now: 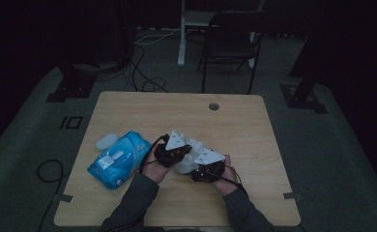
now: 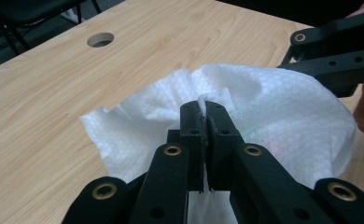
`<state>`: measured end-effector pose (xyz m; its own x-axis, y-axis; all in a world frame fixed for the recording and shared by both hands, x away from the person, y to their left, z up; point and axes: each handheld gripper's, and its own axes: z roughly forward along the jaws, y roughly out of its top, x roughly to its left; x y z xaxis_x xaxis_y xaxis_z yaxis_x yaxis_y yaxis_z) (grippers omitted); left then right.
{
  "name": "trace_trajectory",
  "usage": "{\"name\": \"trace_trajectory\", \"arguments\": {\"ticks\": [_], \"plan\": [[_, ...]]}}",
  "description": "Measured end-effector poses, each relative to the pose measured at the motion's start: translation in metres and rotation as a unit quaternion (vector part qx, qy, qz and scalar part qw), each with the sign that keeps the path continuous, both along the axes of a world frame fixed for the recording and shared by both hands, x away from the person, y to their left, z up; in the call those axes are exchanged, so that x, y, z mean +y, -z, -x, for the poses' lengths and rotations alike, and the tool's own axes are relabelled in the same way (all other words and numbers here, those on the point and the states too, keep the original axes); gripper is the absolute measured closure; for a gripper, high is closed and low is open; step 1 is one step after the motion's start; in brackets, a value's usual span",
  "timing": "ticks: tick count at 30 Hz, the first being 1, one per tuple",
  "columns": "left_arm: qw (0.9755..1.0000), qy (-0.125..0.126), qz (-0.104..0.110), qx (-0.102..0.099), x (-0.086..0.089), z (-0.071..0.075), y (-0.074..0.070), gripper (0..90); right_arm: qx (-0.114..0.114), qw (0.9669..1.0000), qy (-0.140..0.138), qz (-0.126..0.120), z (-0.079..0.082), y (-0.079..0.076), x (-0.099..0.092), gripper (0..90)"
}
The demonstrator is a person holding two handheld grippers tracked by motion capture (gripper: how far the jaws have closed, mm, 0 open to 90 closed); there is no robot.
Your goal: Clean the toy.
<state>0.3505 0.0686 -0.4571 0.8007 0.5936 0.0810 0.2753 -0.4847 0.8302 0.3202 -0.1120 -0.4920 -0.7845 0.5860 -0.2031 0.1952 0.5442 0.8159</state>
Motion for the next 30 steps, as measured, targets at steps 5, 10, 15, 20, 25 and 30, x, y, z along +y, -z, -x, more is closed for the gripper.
{"name": "trace_trajectory", "arguments": {"ticks": [5, 10, 15, 20, 25, 30], "plan": [[1.0000, 0.002, -0.006, -0.002, -0.002, -0.003, -0.003, 87.9, -0.001, 1.0000, -0.003, 0.002, 0.001, -0.001, 0.000, 34.0], [1.0000, 0.005, -0.007, -0.001, -0.005, -0.006, -0.003, 87.8, -0.011, 0.9998, -0.009, 0.013, 0.005, -0.001, 0.005, 34.1], [0.9997, 0.016, -0.014, 0.008, -0.007, -0.010, -0.005, 87.7, -0.019, 0.9995, -0.012, 0.021, 0.007, -0.001, 0.007, 34.1], [0.9995, 0.022, -0.018, 0.014, -0.007, -0.014, -0.007, 87.7, -0.035, 0.9989, -0.014, 0.029, 0.011, -0.001, 0.009, 34.0], [0.9993, 0.027, -0.020, 0.015, -0.005, -0.014, -0.010, 87.7, -0.078, 0.9951, -0.014, 0.060, 0.018, -0.001, 0.014, 34.1], [0.9992, 0.031, -0.019, 0.014, -0.004, -0.015, -0.013, 87.6, -0.117, 0.9889, -0.013, 0.090, 0.024, -0.001, 0.020, 34.1]]}}
